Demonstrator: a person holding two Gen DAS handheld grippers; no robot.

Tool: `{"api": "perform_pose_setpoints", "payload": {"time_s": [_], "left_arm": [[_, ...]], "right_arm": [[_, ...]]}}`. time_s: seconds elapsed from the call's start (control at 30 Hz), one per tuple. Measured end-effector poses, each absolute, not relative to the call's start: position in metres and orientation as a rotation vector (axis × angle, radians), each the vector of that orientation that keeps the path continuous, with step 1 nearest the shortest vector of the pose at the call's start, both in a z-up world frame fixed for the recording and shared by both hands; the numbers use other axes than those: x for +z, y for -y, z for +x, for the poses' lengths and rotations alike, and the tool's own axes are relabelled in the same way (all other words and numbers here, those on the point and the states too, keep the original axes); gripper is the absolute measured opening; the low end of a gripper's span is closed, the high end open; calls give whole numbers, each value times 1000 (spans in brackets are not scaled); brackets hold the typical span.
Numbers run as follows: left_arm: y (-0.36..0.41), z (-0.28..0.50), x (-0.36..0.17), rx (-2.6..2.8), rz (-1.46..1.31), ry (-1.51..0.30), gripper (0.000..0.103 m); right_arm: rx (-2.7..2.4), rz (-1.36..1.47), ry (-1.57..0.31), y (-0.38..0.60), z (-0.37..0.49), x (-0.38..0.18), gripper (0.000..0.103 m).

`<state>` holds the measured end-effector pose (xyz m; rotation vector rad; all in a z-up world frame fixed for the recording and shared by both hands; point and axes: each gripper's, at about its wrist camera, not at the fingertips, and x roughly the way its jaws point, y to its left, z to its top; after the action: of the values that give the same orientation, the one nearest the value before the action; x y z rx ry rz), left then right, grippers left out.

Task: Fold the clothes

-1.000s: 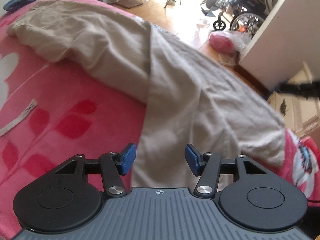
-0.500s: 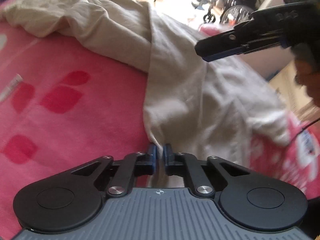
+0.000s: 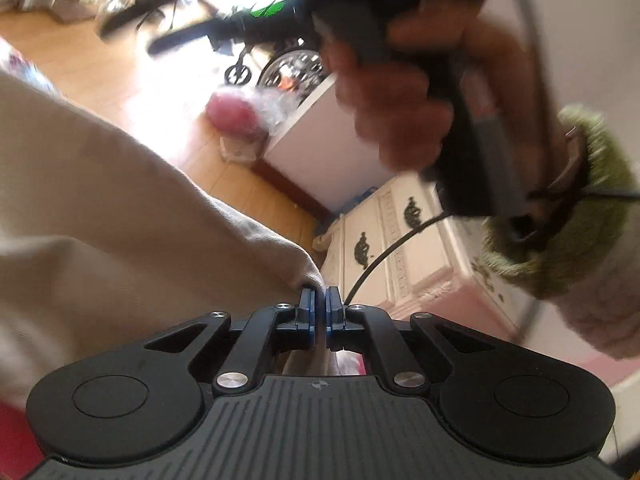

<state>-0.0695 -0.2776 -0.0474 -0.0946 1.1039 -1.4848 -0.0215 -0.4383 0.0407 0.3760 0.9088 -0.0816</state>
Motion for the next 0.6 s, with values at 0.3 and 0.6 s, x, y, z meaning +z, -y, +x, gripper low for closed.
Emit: {"api": "perform_pose_setpoints", "payload": {"time_s": [0.3, 0.6], "left_arm": [[307, -72, -74, -1422, -88, -1208, 46], [256, -58, -68, -1332, -189, -1236, 58]], "right_arm": [[76, 238, -972, 437, 55, -8, 43], [258, 104, -896, 418, 123, -24, 38]]}}
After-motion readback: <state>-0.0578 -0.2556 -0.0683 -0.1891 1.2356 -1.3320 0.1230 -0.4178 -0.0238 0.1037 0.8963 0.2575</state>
